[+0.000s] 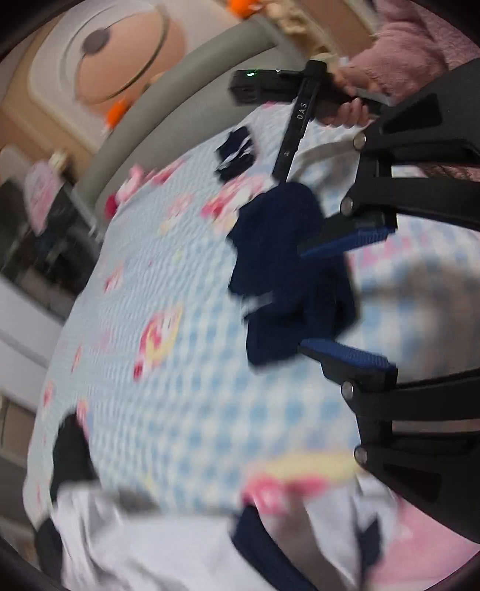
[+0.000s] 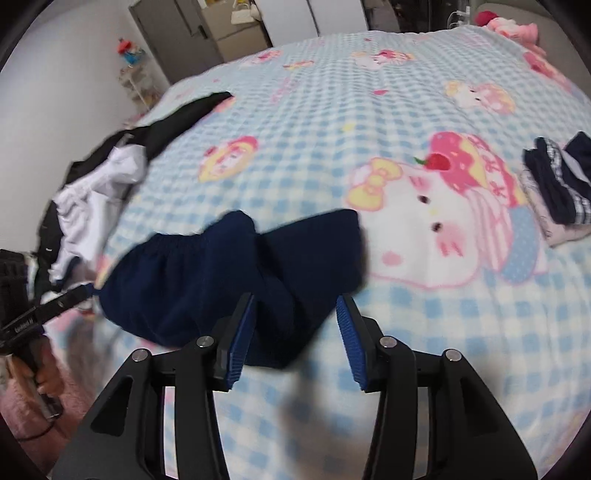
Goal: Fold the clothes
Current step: 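Grasp the folded pants bundle with both grippers and lift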
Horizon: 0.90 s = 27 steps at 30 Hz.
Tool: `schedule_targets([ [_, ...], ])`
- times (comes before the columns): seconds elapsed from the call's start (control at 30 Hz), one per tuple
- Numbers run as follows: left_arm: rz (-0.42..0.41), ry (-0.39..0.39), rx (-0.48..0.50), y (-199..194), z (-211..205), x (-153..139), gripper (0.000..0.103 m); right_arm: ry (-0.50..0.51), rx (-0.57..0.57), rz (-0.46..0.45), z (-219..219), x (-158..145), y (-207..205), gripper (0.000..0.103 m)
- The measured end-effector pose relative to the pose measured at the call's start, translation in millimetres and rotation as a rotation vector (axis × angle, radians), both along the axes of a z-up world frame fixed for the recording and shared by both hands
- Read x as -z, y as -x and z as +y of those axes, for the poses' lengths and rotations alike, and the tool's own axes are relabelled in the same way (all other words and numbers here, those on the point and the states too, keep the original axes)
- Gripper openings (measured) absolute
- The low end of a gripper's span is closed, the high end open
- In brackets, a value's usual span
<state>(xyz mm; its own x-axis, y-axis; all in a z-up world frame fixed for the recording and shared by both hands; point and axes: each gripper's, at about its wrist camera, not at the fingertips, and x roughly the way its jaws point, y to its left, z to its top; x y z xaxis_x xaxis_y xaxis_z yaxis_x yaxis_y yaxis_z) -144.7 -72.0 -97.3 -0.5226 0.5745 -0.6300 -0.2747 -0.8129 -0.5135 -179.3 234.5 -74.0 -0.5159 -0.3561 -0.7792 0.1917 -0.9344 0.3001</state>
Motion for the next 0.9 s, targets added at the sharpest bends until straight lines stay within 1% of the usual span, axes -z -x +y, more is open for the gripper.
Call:
schedule_targets([
  [0.03, -0.001, 0.006, 0.027, 4.2, 8.0, 1.2, 0.061, 0.01, -0.044, 0.007, -6.5, -1.5, -0.8, 0.05],
  [0.07, -0.015, 0.014, 0.044, 9.4, 14.9, 5.6, 0.061, 0.004, -0.079, 0.013, -13.2, -1.1, -1.3, 0.053],
  [0.1, -0.034, 0.022, 0.055, 14.6, 21.1, 11.1, 0.061, -0.008, -0.113, 0.019, -20.0, 0.3, -1.3, 0.059],
  [0.13, -0.063, 0.033, 0.053, 19.7, 26.3, 18.4, 0.061, -0.02, -0.148, 0.026, -26.9, 1.6, -1.3, 0.062],
  [0.17, -0.091, 0.043, 0.051, 24.9, 31.4, 25.8, 0.055, -0.033, -0.16, 0.029, -31.9, 4.9, 0.6, 0.063],
  [0.2, -0.12, 0.04, 0.048, 29.6, 35.2, 32.4, 0.031, -0.048, -0.16, 0.031, -36.0, 9.1, 3.6, 0.063],
  [0.23, -0.146, 0.014, 0.041, 32.9, 36.5, 37.0, 0.023, -0.046, -0.161, 0.025, -38.4, 13.1, 6.7, 0.064],
  [0.3, -0.184, -0.016, 0.011, 33.8, 36.2, 40.3, 0.022, -0.002, -0.168, -0.007, -40.9, 24.4, 14.7, 0.065],
  [0.37, -0.211, -0.028, 0.009, 28.6, 32.2, 39.6, 0.02, 0.027, -0.166, -0.035, -41.9, 33.6, 19.9, 0.065],
  [0.43, -0.238, -0.033, 0.006, 23.8, 28.0, 39.3, 0.02, 0.049, -0.134, -0.042, -36.7, 39.6, 20.8, 0.065],
  [0.53, -0.262, 0.039, -0.012, 20.6, 20.0, 39.4, 0.021, 0.152, -0.047, -0.003, -13.2, 29.9, 13.2, 0.065],
  [0.6, -0.252, 0.032, -0.027, 18.0, 12.7, 32.4, 0.027, 0.159, 0.019, 0.022, 2.2, 22.1, 9.5, 0.065],
  [0.63, -0.229, 0.014, -0.036, 15.9, 10.0, 24.6, 0.031, 0.156, 0.053, 0.032, 9.7, 18.3, 7.7, 0.065],
  [0.67, -0.193, 0.007, -0.046, 13.3, 8.9, 14.2, 0.034, 0.138, 0.078, 0.034, 14.9, 15.4, 7.9, 0.065],
  [0.73, -0.09, 0.024, -0.065, 7.2, 12.2, -10.2, 0.034, 0.08, 0.096, 0.025, 19.5, 11.4, 11.3, 0.065],
  [0.77, -0.031, 0.037, -0.053, 5.3, 20.4, -23.0, 0.034, 0.051, 0.103, 0.02, 21.4, 9.5, 13.1, 0.065],
  [0.8, 0.003, 0.042, -0.02, 6.0, 32.2, -31.3, 0.034, 0.022, 0.1, 0.017, 21.1, 7.4, 16.0, 0.064],
  [0.87, -0.003, 0.045, 0.053, 14.1, 57.3, -31.6, 0.034, -0.011, 0.084, 0.017, 19.9, 4.2, 20.1, 0.063],
  [0.9, -0.02, 0.064, 0.091, 21.2, 74.5, -25.8, 0.034, -0.029, 0.076, 0.02, 15.8, 2.7, 23.0, 0.062],
])
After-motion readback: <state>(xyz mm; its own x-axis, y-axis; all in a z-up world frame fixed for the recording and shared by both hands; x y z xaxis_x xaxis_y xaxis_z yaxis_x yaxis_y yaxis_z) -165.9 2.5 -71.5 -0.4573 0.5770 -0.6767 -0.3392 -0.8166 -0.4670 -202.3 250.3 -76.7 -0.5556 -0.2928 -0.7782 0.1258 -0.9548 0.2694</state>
